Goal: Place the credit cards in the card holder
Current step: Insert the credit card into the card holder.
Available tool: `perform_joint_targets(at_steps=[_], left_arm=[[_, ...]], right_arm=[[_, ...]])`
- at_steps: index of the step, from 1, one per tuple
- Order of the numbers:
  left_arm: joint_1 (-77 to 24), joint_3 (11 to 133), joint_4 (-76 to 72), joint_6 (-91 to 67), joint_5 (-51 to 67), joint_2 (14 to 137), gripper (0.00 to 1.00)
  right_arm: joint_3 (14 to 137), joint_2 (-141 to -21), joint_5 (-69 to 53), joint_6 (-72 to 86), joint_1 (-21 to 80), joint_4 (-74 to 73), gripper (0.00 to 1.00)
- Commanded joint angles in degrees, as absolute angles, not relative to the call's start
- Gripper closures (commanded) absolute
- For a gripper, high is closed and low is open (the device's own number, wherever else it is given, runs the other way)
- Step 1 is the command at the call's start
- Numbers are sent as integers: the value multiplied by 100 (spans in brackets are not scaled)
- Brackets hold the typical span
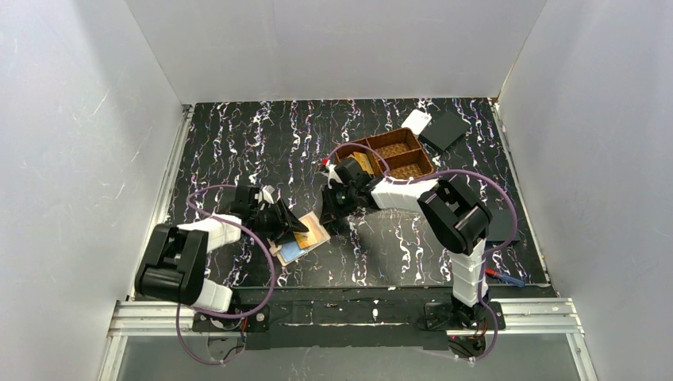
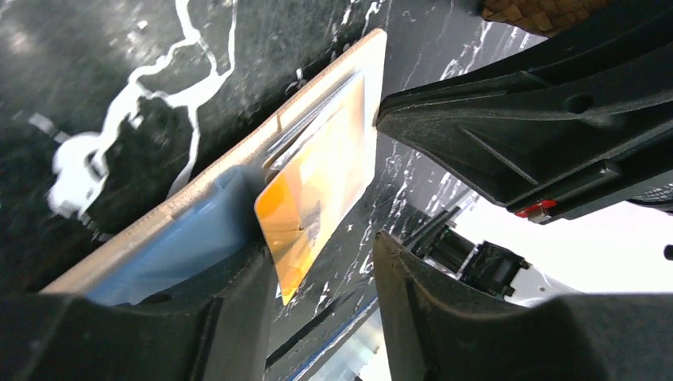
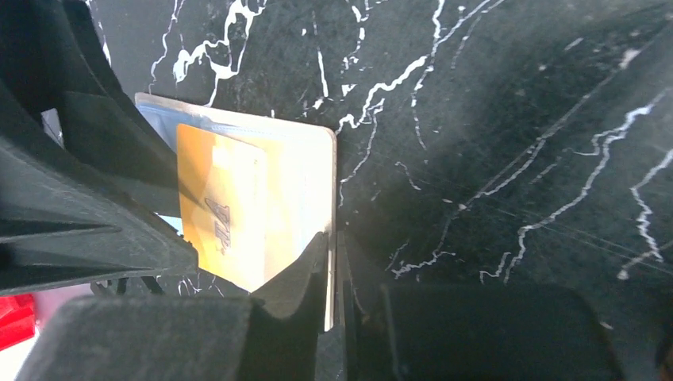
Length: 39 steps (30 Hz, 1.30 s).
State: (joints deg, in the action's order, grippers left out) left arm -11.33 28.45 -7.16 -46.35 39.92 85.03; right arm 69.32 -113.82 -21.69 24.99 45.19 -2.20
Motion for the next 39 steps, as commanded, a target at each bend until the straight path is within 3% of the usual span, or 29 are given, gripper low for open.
perform_joint_targets(at_steps=[1,8,10,12,19,25,26,29,30,33,39], left_arm=[[-1165,2951,654,-4438,3050,7893,52],[-1173,3291,1529,-4508,2703,7584,43],[-1202,3394,1714,-4459,2745,7638,12],[-1278,3463,1919,-4397,2659,7608,7],[-1421,3541,2570,-4223,1785,7087,15],[-1421,3504,2652,-4000,1563,6566,40],[-1421,3506,2609,-3932,1614,6505,36],[-1419,3525,2747,-3885,1549,6452,8],[-1422,3661,2984,-3891,1434,6495,6],[-1422,3668,3264,-3968,1288,6442,21],[-1422,3261,2342,-4217,1888,6692,50]], right_arm=[[6777,-11401,-2030,2472,4634,-227,83],[6768,-11340,-2034,2450,4641,-259,83],[6768,-11346,-2054,2443,4656,-255,83],[6761,-11358,-2063,2441,4679,-253,84],[6836,-11377,-2113,2443,4789,-243,85],[6823,-11389,-2245,2570,4856,-88,87],[6813,-11378,-2249,2579,4860,-73,87],[6824,-11364,-2259,2574,4869,-91,87],[6835,-11365,-2255,2563,4869,-115,87],[6831,-11331,-2249,2554,4885,-132,87],[6788,-11377,-2370,2695,4921,93,87]])
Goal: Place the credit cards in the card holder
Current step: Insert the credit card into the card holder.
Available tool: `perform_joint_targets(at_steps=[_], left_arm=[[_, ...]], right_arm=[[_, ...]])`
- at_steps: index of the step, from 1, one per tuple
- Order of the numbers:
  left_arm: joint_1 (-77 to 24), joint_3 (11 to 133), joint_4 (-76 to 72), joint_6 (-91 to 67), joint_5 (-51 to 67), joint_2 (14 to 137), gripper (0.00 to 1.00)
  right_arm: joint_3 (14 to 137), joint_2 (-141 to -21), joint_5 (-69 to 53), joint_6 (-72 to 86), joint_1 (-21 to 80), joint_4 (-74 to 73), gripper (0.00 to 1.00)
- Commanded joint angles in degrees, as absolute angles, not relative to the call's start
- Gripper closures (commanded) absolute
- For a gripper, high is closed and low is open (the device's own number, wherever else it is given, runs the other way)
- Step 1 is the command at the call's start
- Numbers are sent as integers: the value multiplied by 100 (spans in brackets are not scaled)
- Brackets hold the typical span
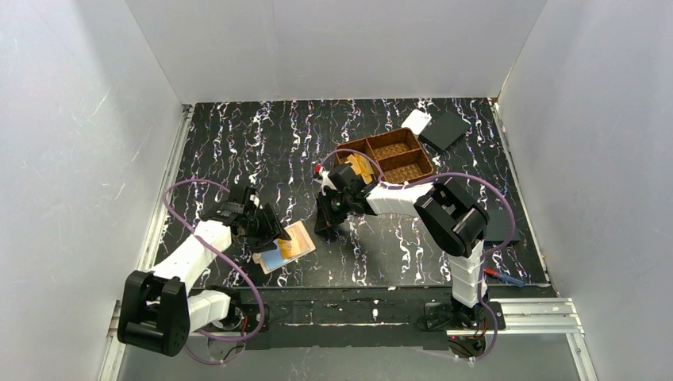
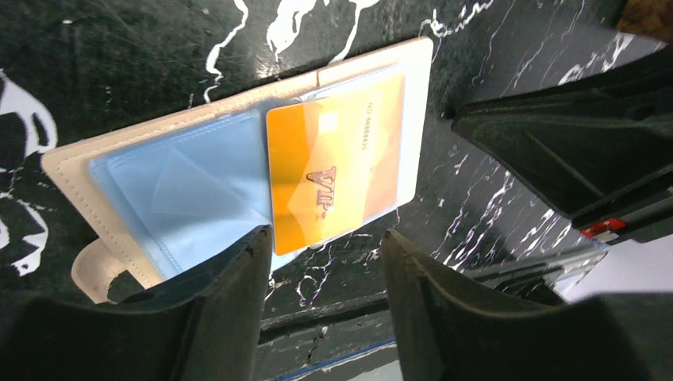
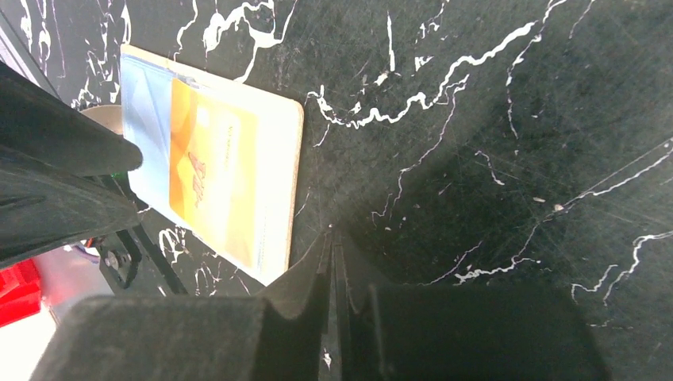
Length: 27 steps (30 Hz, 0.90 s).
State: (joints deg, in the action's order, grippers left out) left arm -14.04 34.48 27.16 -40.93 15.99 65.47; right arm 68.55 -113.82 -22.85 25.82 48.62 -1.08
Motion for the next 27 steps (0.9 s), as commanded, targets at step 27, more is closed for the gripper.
perform_joint_targets(at_steps=[27], left_arm=[[-1450,2924,2359,-4395,1335,6345,25]], right_arm=[[6693,-11434,-2346,2761,5041,212,89]])
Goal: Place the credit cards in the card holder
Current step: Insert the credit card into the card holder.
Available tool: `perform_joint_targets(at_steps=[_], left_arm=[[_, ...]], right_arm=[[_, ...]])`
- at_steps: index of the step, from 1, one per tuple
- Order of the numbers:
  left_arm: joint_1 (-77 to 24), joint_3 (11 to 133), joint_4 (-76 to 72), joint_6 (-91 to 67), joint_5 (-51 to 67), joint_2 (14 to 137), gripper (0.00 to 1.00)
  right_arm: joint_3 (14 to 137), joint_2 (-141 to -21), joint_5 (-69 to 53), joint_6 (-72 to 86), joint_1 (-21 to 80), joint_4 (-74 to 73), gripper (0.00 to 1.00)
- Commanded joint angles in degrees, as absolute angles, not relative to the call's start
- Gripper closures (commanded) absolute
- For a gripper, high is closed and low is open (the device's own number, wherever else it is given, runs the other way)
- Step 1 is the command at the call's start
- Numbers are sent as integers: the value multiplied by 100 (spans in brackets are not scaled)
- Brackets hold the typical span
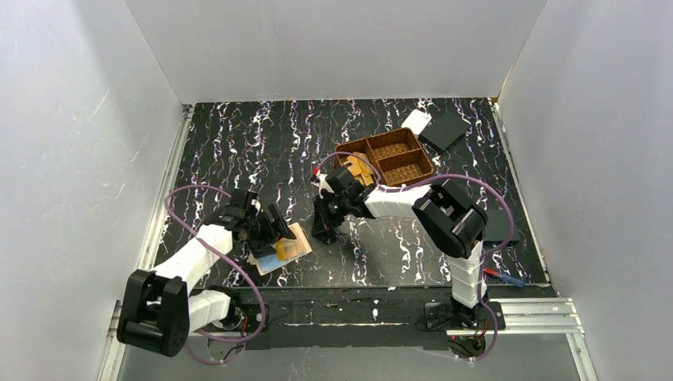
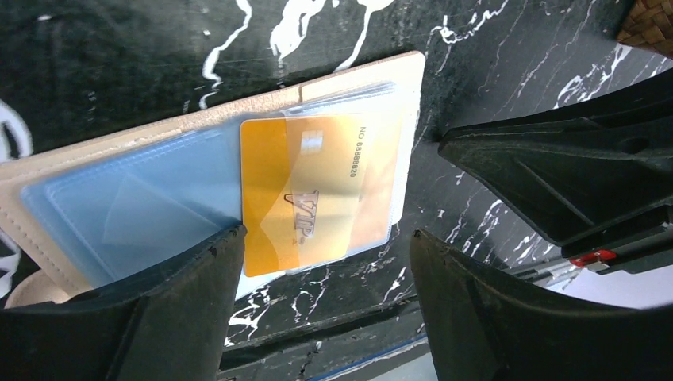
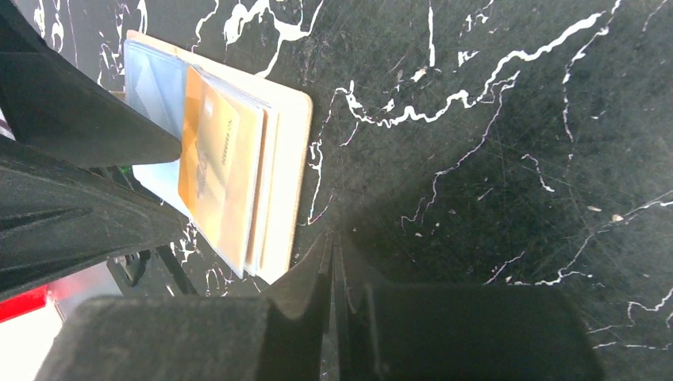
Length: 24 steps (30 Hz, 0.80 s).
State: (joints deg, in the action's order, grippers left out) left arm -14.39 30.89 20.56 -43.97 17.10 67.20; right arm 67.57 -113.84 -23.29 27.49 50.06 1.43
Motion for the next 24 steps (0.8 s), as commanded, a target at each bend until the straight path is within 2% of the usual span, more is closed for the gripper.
perform_joint_targets(at_steps=[1,10,24], left_arm=[[-1450,2914,2352,-4395,1334,6332,25],[-1446,2775,2130,-4476,1443,6374,40],[-1468,2492,739,-4936,2330,6844,33]], right_arm=[[6680,-11445,-2347,2761,5043,225,89],[6715,-11418,-2373,2770,5071,219,90],[6626,-11491,-2566,3109,5252,568,93]])
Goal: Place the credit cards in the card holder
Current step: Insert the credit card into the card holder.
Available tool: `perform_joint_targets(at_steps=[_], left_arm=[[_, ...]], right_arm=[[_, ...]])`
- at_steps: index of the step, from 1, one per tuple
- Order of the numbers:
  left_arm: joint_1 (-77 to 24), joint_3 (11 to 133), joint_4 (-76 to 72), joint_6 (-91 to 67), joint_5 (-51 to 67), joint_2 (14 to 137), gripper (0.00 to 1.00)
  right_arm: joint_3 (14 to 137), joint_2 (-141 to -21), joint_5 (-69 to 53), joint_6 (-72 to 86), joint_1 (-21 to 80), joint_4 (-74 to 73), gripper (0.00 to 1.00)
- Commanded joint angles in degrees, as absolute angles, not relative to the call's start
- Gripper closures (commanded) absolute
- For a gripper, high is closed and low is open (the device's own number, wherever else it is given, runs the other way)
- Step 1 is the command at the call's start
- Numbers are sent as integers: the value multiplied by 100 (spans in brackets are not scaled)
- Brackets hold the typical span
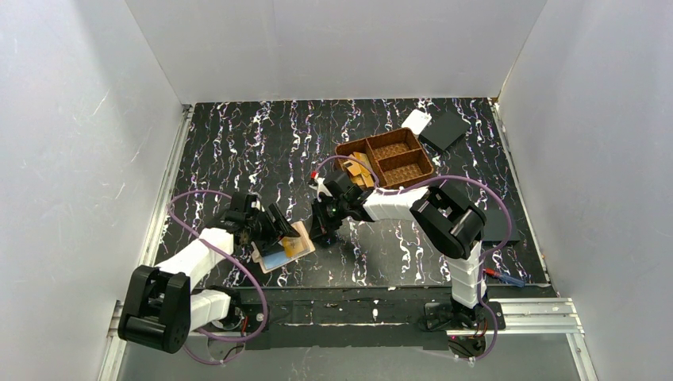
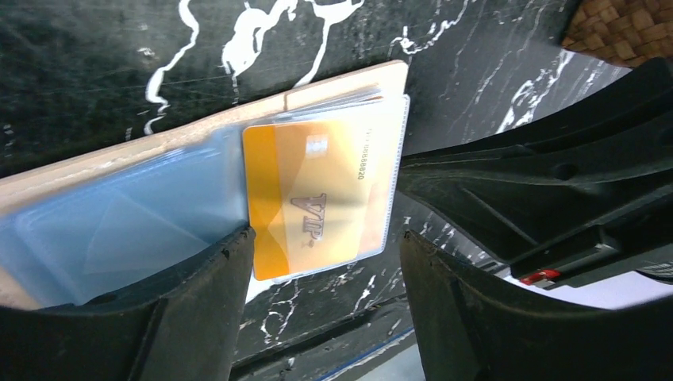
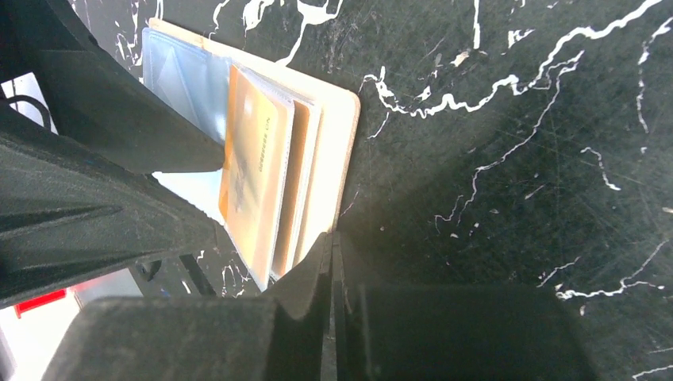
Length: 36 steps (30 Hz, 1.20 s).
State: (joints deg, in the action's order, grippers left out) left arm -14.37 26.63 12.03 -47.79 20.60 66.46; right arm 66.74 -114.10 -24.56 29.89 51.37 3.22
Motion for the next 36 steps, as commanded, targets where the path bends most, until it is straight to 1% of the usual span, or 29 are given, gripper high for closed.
perform_joint_targets(at_steps=[1,5,11,18,24,31,36], left_arm=[[-1491,2477,648,-4984,2410,6888,33],[-1614,2426,203,-5186,2618,6952,32],[-1687,2465,36,-5247,2711,6882,31],[-1706,2723,40,-4744,2703,6903,23],[-1726,2770,-52,-4402,2683,6360,20],[-1723,3167,1657,-4337,2457,5802,13],[-1705,3367,2319,-4294,2220,5501,7]], right_arm=[[6631,-11508,-2566,3124,5267,571,93],[6631,-11529,-2522,3169,5348,591,95],[6528,-11514,-2499,3223,5388,656,96],[6534,-11535,-2513,3235,5394,684,96],[6637,-11431,-2386,3079,5396,460,96],[7099,-10918,-1698,2494,5231,-815,80],[7620,-10560,-1482,2167,4963,-1619,66]])
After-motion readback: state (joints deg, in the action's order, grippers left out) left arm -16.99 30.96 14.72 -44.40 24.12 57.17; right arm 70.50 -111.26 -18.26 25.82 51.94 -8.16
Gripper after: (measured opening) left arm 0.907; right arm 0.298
